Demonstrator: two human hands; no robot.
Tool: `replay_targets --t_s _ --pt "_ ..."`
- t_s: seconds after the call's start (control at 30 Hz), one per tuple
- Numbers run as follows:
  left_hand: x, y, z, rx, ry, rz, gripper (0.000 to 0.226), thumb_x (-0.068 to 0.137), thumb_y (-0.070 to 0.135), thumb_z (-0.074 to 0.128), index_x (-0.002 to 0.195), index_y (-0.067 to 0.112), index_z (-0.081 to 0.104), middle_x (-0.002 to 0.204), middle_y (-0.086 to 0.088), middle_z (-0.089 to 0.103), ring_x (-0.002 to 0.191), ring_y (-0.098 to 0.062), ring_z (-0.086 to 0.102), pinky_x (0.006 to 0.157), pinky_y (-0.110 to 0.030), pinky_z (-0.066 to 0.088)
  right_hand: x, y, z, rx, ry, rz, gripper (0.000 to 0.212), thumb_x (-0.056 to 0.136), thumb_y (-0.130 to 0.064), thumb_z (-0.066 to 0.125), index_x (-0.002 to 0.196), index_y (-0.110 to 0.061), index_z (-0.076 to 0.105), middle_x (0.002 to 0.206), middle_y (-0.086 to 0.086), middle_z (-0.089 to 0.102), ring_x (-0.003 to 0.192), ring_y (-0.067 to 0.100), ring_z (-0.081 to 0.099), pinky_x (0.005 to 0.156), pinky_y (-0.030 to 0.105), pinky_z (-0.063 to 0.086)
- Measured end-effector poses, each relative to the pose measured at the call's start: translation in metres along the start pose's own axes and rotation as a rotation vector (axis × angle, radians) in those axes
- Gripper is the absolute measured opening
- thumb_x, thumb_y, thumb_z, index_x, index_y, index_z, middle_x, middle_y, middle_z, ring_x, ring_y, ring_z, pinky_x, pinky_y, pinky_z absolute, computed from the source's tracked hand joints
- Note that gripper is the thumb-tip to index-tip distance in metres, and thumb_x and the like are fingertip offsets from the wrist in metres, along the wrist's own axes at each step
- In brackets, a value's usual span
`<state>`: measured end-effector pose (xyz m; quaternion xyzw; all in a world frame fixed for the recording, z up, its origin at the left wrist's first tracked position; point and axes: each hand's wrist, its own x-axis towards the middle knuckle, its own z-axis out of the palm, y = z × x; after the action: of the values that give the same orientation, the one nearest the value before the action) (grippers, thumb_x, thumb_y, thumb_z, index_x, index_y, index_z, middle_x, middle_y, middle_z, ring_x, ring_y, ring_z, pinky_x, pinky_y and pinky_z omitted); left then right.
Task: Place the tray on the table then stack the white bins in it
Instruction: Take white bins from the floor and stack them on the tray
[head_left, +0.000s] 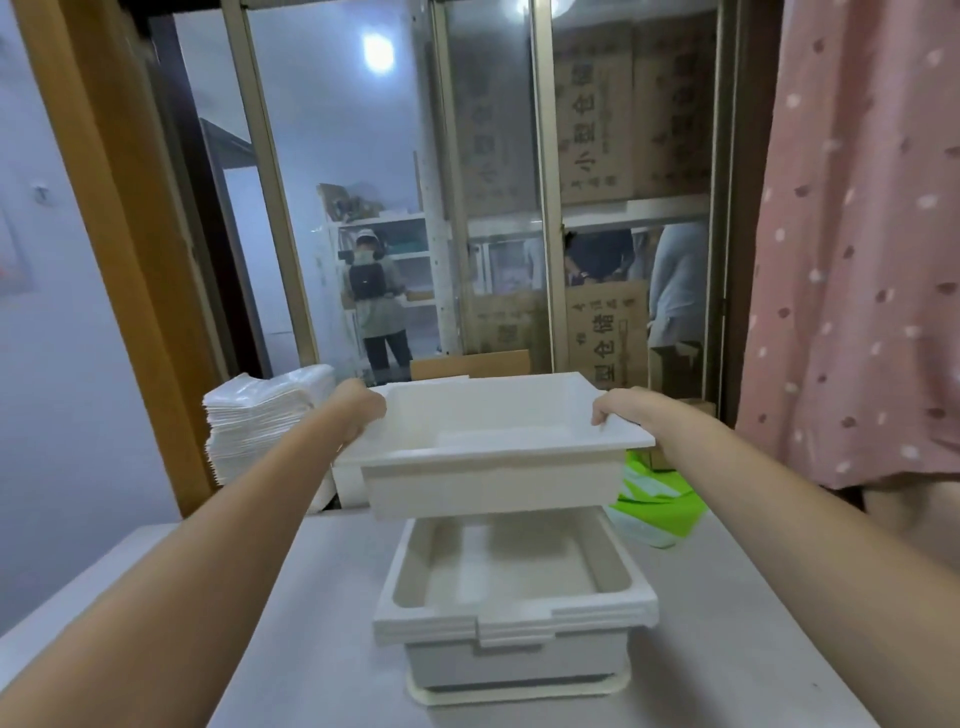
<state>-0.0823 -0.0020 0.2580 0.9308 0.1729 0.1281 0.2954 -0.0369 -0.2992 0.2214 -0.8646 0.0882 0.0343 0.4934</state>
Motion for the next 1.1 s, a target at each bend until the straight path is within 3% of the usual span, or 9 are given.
replay_targets --t_s 0.1,0.23,0.4,0.47,0.53,0.6,0.8,0.93,1.1 --pt "0.004 -0.01 -0.007 -0.328 -0.045 -0.112 0.029 0.093 0.013 0.051 0.116 -0.003 0.051 0.082 -0.011 0.05 0.065 -0.018 0.045 0.054 -0.025 0.036 0.007 -0.001 0.0 -0.003 -0.012 -0.011 0.051 0.071 -0.011 0.066 0.12 0.001 0.059 0.111 0.016 0.061 0.084 0.03 0.058 0.06 0.026 0.043" --pt "-0.008 -0.032 -0.003 -0.966 -0.035 -0.425 0.059 0.087 0.051 0.047 0.125 0.006 0.048 0.12 -0.011 0.053 0.107 -0.029 0.053 0.092 -0.041 0.045 0.0 -0.007 -0.003 0.03 0.034 0.003 0.051 0.079 -0.006 0.063 0.128 0.004 0.053 0.117 0.016 0.055 0.077 0.025 0.052 0.051 0.025 0.034" --pt "-0.044 -0.012 0.037 -1.408 0.083 -0.697 0.104 0.059 0.083 0.042 0.149 0.034 0.02 0.15 0.0 0.034 0.13 -0.035 0.042 0.105 -0.057 0.032 -0.007 -0.021 0.014 0.11 0.104 0.031 0.056 0.087 0.0 0.057 0.139 0.006 0.038 0.129 0.02 0.049 0.101 0.031 0.051 0.076 0.029 0.04" --pt "-0.056 0.012 0.059 -1.437 0.035 -0.704 0.113 0.052 0.084 0.042 0.15 0.037 0.01 0.154 0.0 0.026 0.134 -0.036 0.036 0.104 -0.061 0.029 -0.013 -0.026 0.026 0.178 0.12 0.038 0.056 0.088 0.002 0.056 0.139 0.006 0.036 0.135 0.02 0.048 0.111 0.034 0.054 0.079 0.031 0.041" --pt "-0.064 0.035 0.076 -1.404 0.026 -0.688 0.115 0.054 0.08 0.042 0.151 0.035 -0.001 0.156 -0.005 0.02 0.135 -0.04 0.031 0.106 -0.062 0.027 -0.018 -0.027 0.038 0.233 0.146 0.024 0.051 0.087 0.004 0.055 0.136 0.006 0.039 0.136 0.019 0.05 0.1 0.029 0.052 0.076 0.028 0.038" --pt "-0.074 0.055 0.085 -1.334 0.057 -0.69 0.099 0.078 0.064 0.043 0.153 0.025 -0.008 0.156 -0.015 0.015 0.137 -0.043 0.026 0.112 -0.058 0.023 -0.02 -0.025 0.045 0.308 0.169 0.0 0.048 0.088 0.005 0.05 0.135 0.004 0.042 0.132 0.018 0.052 0.095 0.028 0.048 0.075 0.026 0.036" --pt "-0.053 0.06 0.103 -1.222 0.175 -0.703 0.077 0.096 0.045 0.037 0.154 0.015 -0.005 0.155 -0.023 0.014 0.139 -0.042 0.024 0.114 -0.049 0.02 -0.017 -0.011 0.05 0.531 0.131 0.025 0.03 0.089 -0.007 0.052 0.118 -0.009 0.047 0.073 0.005 0.045 0.06 0.018 0.045 0.051 0.022 0.036" --pt "-0.026 0.04 0.097 -1.27 0.129 -0.664 0.086 0.076 0.056 0.036 0.152 0.023 0.014 0.152 -0.013 0.032 0.133 -0.04 0.037 0.108 -0.054 0.032 0.004 0.003 0.039 0.632 0.07 0.073 0.025 0.084 -0.037 0.055 0.099 -0.016 0.054 0.066 0.003 0.047 0.038 0.011 0.04 0.037 0.015 0.029" --pt "-0.015 0.019 0.07 -1.143 -0.12 -0.592 0.059 0.077 0.057 0.046 0.125 0.022 0.053 0.109 -0.004 0.066 0.102 -0.03 0.06 0.08 -0.042 0.047 0.023 0.021 0.011 0.748 0.182 0.13 0.043 0.092 -0.049 0.033 0.081 -0.012 0.053 0.065 0.006 0.048 0.043 0.017 0.033 0.043 0.02 0.024"
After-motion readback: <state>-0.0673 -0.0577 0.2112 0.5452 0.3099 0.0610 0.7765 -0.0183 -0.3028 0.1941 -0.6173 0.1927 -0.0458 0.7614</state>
